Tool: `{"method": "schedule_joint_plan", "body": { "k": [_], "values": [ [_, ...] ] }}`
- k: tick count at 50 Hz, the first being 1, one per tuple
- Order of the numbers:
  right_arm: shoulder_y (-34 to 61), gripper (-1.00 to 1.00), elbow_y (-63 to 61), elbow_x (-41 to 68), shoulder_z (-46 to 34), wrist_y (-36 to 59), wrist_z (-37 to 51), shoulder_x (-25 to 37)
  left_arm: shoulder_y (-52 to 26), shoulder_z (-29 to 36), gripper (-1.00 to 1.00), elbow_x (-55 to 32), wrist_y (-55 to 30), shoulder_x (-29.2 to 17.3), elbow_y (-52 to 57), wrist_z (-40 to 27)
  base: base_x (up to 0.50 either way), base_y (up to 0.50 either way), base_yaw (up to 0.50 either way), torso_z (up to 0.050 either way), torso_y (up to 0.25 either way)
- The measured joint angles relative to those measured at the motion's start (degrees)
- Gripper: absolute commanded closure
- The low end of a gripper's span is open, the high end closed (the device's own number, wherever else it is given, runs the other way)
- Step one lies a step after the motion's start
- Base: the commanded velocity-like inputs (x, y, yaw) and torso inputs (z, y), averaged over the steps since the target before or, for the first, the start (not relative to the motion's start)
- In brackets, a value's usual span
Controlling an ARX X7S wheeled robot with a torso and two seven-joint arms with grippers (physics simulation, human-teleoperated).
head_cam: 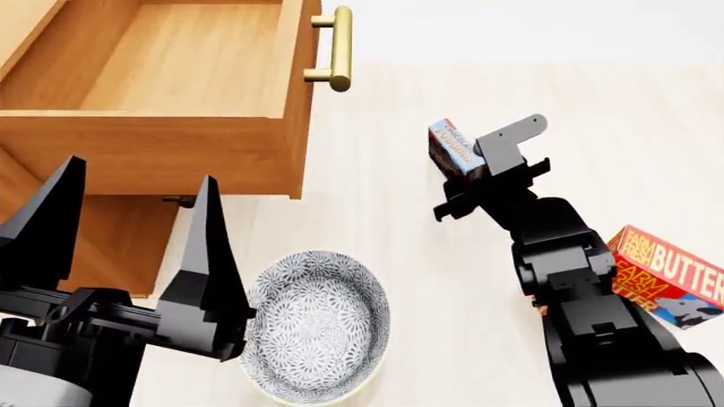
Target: Put the chocolate pudding in the top drawer of the cabinet and close it.
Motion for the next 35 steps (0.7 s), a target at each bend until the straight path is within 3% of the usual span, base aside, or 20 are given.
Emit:
{"method": "schedule_joint_plan", "body": {
  "k": [35],
  "values": [
    [0.77, 1.00, 0.08, 1.82, 1.11, -3.38, -0.18, 0.22, 0.18, 1.28, -1.00, 0.79, 0.98, -0.84, -0.26, -1.21, 0.00, 0.00, 0.00, 0.000, 0.000]
  ]
}}
